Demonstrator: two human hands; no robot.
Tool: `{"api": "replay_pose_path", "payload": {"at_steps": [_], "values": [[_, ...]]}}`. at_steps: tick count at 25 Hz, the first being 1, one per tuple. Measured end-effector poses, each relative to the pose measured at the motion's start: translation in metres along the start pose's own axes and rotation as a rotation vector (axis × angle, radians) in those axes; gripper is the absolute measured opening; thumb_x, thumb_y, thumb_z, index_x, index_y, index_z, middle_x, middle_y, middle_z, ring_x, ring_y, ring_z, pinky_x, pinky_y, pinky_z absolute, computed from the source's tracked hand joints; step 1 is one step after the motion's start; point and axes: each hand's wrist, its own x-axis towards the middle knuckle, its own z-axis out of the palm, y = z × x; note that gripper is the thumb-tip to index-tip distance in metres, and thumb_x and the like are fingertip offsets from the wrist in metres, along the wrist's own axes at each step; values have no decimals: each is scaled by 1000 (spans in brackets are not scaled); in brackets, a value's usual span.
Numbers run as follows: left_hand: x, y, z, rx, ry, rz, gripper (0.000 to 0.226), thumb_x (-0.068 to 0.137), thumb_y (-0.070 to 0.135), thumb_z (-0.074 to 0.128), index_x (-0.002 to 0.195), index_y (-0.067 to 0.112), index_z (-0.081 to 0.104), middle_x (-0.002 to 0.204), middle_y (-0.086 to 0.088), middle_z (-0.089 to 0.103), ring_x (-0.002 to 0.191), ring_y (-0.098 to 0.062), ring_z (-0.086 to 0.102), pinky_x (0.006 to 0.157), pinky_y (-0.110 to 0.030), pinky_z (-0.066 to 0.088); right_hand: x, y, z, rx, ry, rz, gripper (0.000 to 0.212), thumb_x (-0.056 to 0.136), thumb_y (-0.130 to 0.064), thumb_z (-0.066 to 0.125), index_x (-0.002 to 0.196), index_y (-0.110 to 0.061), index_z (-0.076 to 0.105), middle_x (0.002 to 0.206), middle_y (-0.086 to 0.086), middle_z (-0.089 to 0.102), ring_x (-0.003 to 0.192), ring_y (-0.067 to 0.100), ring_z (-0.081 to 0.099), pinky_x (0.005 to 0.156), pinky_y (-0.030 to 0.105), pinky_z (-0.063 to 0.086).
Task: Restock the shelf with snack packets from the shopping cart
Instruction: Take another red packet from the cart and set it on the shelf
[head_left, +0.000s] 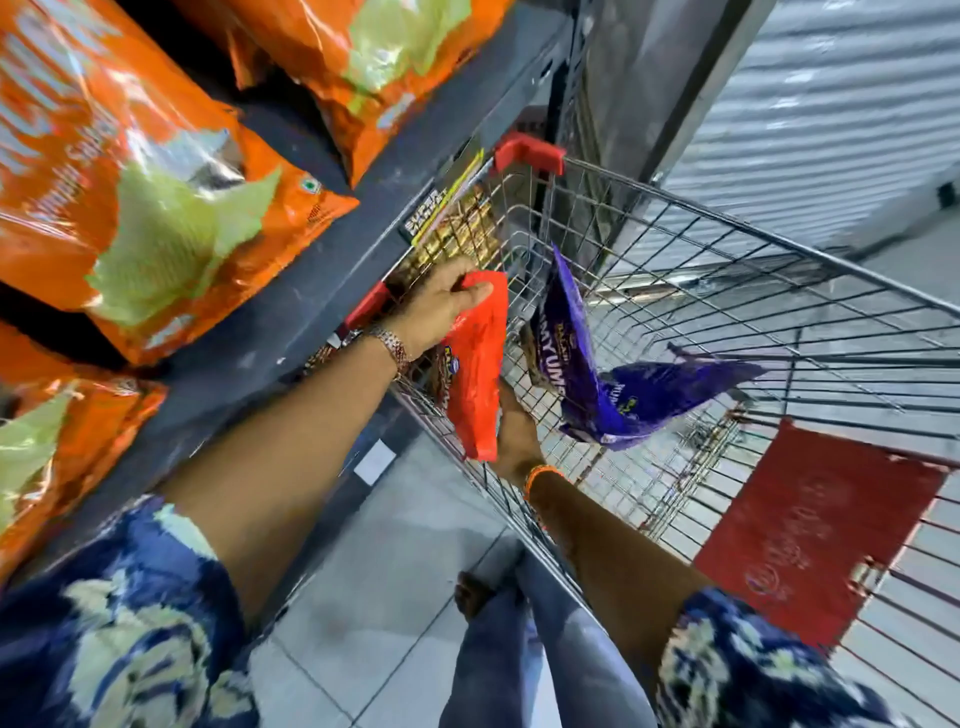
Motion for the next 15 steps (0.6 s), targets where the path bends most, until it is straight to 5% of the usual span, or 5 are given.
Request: {"api": "replay_pose_path", "payload": {"at_steps": [3, 7, 9, 12, 15], "values": [[-17, 11, 7, -150, 45, 0, 21, 98, 13, 59, 112, -2, 57, 100, -20, 64, 88, -19, 59, 79, -26, 50, -10, -5, -13, 197, -109, 183, 55, 98, -24, 62, 150, -18, 43, 145, 12, 55, 113, 19, 57, 87, 11, 41], [-51, 48, 19, -292, 45, 38, 14, 101, 15, 55, 87, 16, 58, 74, 0, 67, 62, -10, 64, 63, -25, 55, -39, -28, -38, 188, -99, 67, 71, 83, -13, 80, 144, -5, 45, 139, 3, 51, 130, 12, 42, 103, 7, 25], [-69, 73, 22, -357, 83, 80, 15, 100, 14, 56, 86, 16, 60, 69, 4, 70, 62, -9, 66, 61, -23, 55, -56, -34, -47, 254, -12, -54, 72, 72, -7, 87, 135, -7, 52, 131, 4, 58, 118, 11, 49, 109, 15, 33], [-100, 102, 26, -432, 114, 118, 13, 100, 13, 57, 88, 14, 63, 74, -1, 70, 67, -12, 66, 67, -25, 58, -93, -38, -58, 201, -6, -45, 26, 73, -23, 86, 90, -16, 66, 98, -2, 70, 88, 9, 63, 102, 41, 54], [-134, 134, 29, -463, 129, 146, 15, 100, 14, 57, 86, 15, 63, 67, 3, 72, 60, -7, 67, 60, -22, 58, -128, -54, -72, 313, 148, -182, 30, 69, -9, 88, 85, -19, 65, 94, -8, 73, 83, 1, 67, 96, 36, 58]]}}
